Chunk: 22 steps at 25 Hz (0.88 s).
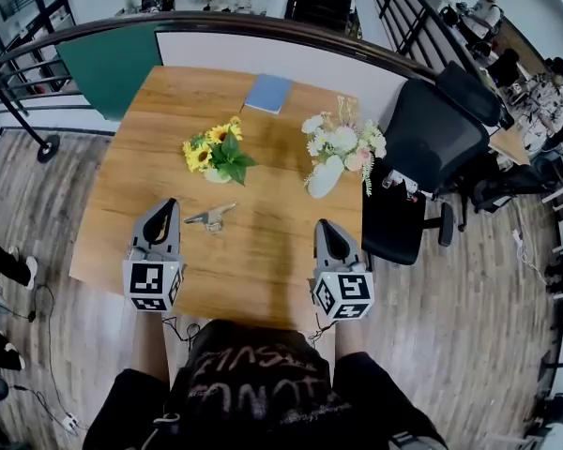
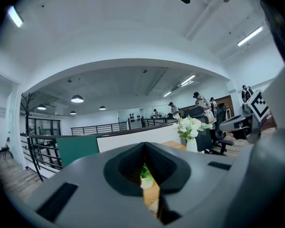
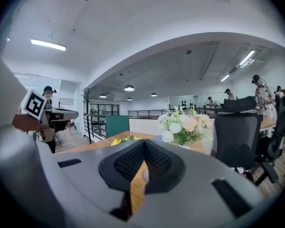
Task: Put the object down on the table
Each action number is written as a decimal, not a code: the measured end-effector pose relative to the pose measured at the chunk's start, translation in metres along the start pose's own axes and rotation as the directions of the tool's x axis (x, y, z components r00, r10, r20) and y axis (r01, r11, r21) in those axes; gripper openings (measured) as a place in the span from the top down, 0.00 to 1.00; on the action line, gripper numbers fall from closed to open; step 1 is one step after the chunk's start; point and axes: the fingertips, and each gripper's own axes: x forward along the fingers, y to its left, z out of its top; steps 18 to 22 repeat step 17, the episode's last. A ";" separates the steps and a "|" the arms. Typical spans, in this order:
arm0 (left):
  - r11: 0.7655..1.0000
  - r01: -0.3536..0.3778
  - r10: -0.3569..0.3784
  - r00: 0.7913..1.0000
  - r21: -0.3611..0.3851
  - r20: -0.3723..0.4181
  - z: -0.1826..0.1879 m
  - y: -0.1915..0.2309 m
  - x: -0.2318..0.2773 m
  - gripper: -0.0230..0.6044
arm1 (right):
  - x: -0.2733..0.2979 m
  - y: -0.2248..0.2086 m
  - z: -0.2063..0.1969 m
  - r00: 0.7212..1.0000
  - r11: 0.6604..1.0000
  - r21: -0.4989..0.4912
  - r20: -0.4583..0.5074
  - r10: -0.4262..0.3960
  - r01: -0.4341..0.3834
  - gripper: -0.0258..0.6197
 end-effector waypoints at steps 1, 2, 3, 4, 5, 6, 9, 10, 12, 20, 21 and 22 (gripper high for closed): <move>1.000 -0.001 0.001 1.000 -0.002 0.001 0.000 0.001 0.000 0.94 | 0.000 0.000 -0.001 1.000 1.000 0.002 0.000 -0.001 0.001 0.95; 1.000 -0.003 0.003 1.000 0.000 0.001 -0.001 0.001 0.000 0.94 | -0.001 -0.001 -0.001 1.000 1.000 0.004 0.000 -0.003 0.003 0.95; 1.000 -0.006 0.006 1.000 0.004 0.000 -0.002 0.002 0.000 0.94 | -0.001 -0.001 -0.001 1.000 1.000 0.006 0.001 -0.004 0.004 0.95; 1.000 -0.010 0.010 1.000 0.008 -0.003 -0.003 0.003 0.000 0.94 | -0.001 -0.002 0.000 1.000 1.000 0.005 0.003 -0.005 0.005 0.95; 1.000 -0.014 0.014 1.000 0.010 -0.006 -0.005 0.004 0.000 0.94 | -0.001 -0.002 0.001 1.000 1.000 0.002 0.005 -0.007 0.007 0.95; 1.000 -0.017 0.017 1.000 0.008 -0.010 -0.007 0.004 0.000 0.94 | -0.002 -0.002 0.002 1.000 1.000 -0.004 0.008 -0.008 0.008 0.95; 1.000 -0.027 0.027 0.999 0.000 -0.016 -0.011 0.006 -0.001 0.94 | -0.002 -0.003 0.004 1.000 1.000 -0.005 0.017 -0.006 0.007 0.95; 1.000 -0.031 0.031 0.999 0.001 -0.018 -0.011 0.007 -0.001 0.94 | -0.002 -0.003 0.005 1.000 1.000 0.003 0.019 -0.005 0.005 0.95; 0.999 -0.036 0.036 0.999 0.008 -0.019 -0.011 0.009 -0.002 0.94 | -0.001 -0.004 0.004 1.000 1.000 0.015 0.022 -0.005 0.005 0.95; 0.998 -0.046 0.046 0.999 0.030 -0.022 -0.010 0.013 -0.001 0.94 | 0.002 -0.004 0.006 1.000 1.000 0.001 0.026 -0.007 0.007 0.95; 0.998 -0.046 0.046 0.999 0.030 -0.022 -0.010 0.013 -0.001 0.94 | 0.002 -0.004 0.006 1.000 1.000 0.001 0.026 -0.007 0.007 0.95; 0.998 -0.046 0.046 0.999 0.030 -0.022 -0.010 0.013 -0.001 0.94 | 0.002 -0.004 0.006 1.000 1.000 0.001 0.026 -0.007 0.007 0.95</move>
